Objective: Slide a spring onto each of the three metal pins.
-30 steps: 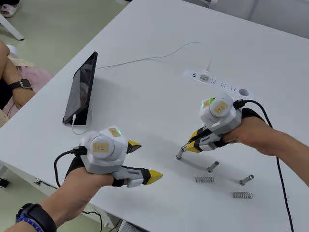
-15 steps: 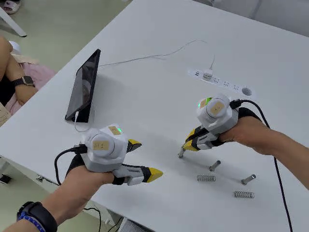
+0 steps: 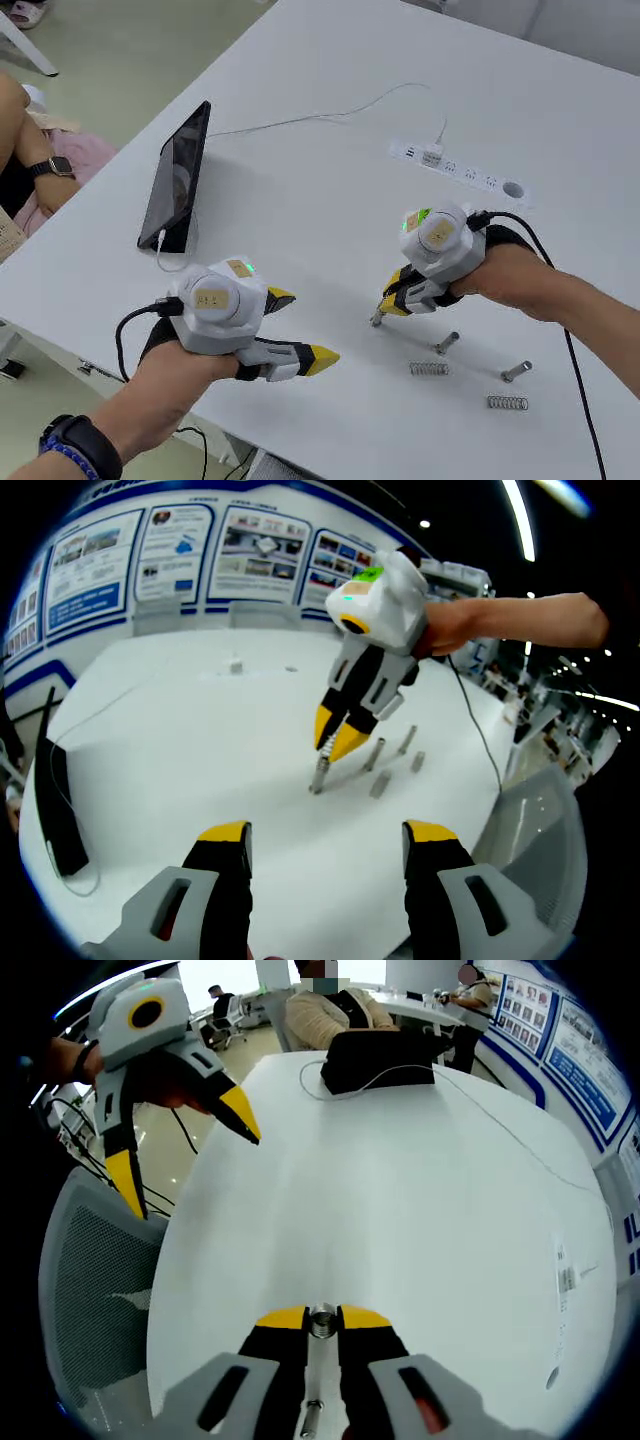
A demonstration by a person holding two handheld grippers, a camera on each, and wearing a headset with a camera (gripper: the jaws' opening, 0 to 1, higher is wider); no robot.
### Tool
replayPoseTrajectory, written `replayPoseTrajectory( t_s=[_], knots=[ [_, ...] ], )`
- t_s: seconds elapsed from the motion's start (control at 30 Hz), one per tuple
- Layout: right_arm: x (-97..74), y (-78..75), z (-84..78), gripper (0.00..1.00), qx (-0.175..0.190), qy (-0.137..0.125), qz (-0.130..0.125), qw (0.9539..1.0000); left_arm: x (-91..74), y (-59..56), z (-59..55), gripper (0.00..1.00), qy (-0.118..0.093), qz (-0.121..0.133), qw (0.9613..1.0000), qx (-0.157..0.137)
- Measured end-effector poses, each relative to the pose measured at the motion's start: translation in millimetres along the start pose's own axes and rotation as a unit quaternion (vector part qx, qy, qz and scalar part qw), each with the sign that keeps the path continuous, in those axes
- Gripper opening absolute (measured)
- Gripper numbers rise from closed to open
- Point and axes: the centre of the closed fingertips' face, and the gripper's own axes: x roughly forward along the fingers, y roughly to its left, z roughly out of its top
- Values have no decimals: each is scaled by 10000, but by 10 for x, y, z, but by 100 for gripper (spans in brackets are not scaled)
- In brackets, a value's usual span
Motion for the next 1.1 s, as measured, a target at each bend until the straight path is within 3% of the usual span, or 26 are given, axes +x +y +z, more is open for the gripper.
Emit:
replayPoseTrajectory(
  t_s=[1.1],
  knots=[
    [331,-6,-126,13,-122,158,-20,9998,-29,6,-75,61,26,66,9999,-130]
  ],
)
